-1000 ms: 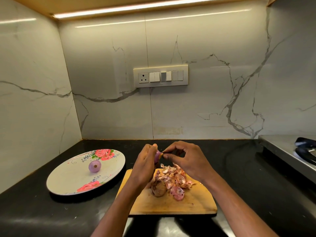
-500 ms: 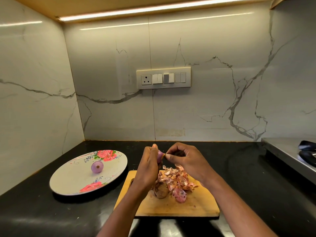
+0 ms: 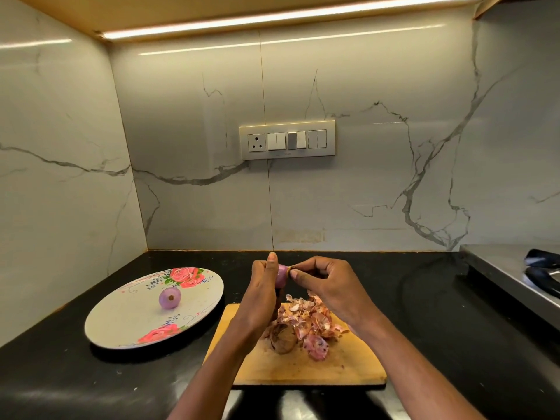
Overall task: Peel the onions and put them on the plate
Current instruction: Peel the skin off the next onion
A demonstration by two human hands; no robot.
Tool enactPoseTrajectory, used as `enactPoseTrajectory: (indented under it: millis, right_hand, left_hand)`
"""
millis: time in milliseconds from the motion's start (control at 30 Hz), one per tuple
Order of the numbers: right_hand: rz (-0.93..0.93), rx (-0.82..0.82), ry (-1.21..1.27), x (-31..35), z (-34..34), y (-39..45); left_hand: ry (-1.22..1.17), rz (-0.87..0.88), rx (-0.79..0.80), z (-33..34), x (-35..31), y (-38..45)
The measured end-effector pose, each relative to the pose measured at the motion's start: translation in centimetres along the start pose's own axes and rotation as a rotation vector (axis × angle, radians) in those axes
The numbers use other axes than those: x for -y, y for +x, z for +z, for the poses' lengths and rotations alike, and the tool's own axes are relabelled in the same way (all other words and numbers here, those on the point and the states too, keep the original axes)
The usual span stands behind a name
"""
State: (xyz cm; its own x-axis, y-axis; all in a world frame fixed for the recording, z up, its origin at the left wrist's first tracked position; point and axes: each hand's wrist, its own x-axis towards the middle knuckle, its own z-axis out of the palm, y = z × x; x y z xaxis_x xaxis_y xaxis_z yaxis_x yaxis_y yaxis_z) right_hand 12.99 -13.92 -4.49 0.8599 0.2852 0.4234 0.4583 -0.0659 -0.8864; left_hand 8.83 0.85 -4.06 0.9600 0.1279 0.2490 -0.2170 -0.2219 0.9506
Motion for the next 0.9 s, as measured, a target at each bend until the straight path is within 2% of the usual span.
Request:
enactPoseTrajectory:
  millis: [300, 533, 700, 900]
  right_hand:
    - [-0.045, -0.070, -0.060, -0.45, 0.78, 0.16]
    - [-0.069, -0.059, -0.056, -0.14, 0.44, 0.26]
    - [-0.119, -0.018, -0.149, 0.17, 0.23, 0.30]
    - [-0.174, -0.097, -0.218, 0.27, 0.10, 0.25]
  left_hand:
    - [-0.047, -0.052, 0.014, -0.23, 0.63, 0.25]
    - [-0.261, -0.107, 0.027, -0.47, 0.65, 0.48]
    - [-0.259, -0.126, 0.033, -0.56, 0.72, 0.55]
    - [-0.303, -0.105, 0.057, -0.58, 0.42, 0.55]
